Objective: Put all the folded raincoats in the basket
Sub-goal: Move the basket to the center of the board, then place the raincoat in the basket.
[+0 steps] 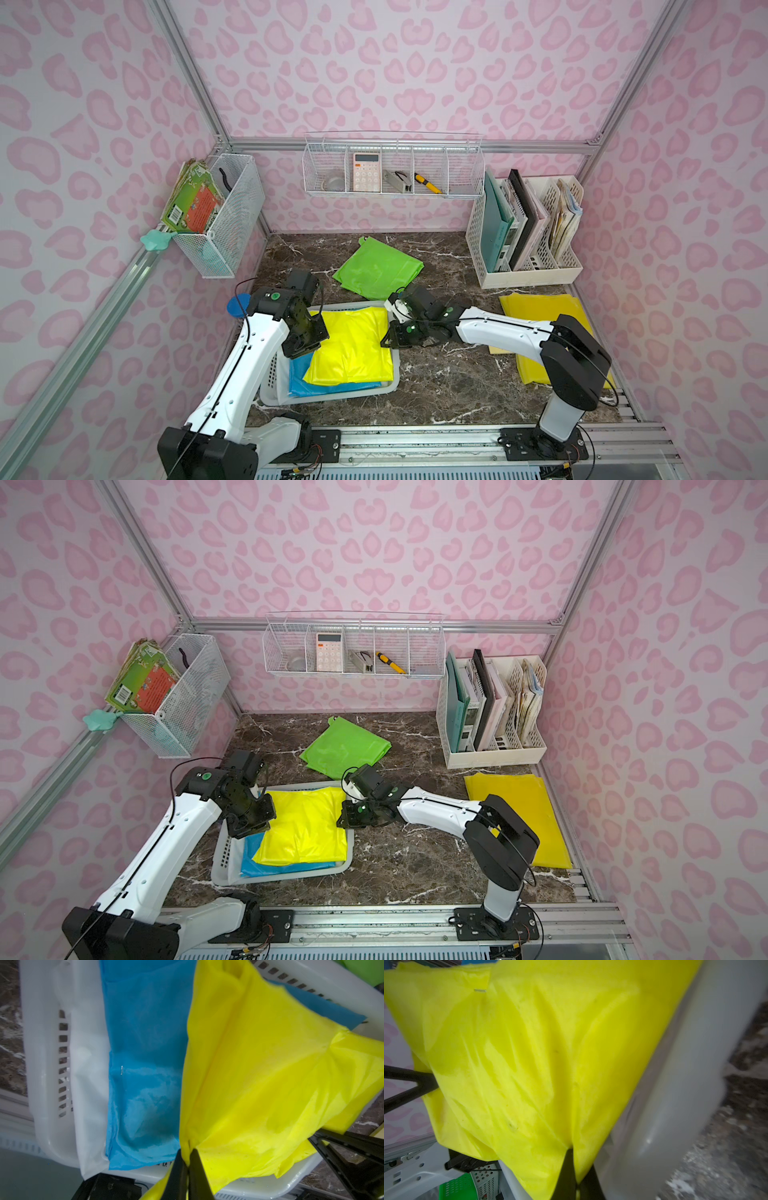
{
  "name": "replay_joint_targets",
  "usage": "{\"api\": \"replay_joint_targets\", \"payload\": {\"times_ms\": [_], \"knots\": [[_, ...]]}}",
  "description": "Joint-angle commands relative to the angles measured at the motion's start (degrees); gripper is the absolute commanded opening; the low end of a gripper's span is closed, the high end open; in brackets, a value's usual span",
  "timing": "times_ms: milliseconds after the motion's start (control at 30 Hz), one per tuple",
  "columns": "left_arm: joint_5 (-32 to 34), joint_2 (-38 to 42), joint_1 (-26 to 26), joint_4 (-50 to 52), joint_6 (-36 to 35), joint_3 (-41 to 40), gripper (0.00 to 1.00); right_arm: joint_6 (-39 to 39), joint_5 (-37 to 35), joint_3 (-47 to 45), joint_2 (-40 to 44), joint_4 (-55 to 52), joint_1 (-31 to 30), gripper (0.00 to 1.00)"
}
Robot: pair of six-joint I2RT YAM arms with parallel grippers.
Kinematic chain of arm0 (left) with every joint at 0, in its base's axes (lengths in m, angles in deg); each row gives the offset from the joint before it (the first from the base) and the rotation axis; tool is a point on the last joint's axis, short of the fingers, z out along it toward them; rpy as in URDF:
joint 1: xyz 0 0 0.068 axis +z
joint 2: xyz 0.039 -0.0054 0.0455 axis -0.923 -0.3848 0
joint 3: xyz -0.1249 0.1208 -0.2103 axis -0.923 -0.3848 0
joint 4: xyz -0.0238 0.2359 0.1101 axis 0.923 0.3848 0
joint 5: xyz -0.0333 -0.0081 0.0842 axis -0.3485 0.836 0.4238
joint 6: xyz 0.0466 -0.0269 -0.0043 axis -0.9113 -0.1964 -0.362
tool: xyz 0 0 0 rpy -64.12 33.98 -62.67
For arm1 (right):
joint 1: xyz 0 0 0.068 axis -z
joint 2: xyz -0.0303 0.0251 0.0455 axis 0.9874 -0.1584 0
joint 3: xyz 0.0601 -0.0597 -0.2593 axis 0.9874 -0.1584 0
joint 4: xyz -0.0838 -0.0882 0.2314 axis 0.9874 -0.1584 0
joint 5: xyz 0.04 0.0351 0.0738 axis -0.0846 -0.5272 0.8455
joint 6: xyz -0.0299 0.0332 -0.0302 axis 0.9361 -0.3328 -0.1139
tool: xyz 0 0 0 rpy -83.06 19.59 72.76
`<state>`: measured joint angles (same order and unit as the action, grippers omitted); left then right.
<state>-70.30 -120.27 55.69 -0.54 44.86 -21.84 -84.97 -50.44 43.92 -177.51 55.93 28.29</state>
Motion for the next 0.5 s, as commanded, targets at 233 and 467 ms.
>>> {"api": "replay_joint_targets", "payload": {"times_ms": [233, 467], "knots": [[-6.3, -5.44, -23.05, -20.79, 17.12, -4.24, 0.0, 8.41, -1.25, -18.45, 19.56, -8.54, 15.76, 0.0], [-0.48, -5.91, -25.32, -15.18, 18.64, 0.71, 0.0, 10.97, -1.64, -12.82, 20.9, -14.35, 14.42, 0.0]]}}
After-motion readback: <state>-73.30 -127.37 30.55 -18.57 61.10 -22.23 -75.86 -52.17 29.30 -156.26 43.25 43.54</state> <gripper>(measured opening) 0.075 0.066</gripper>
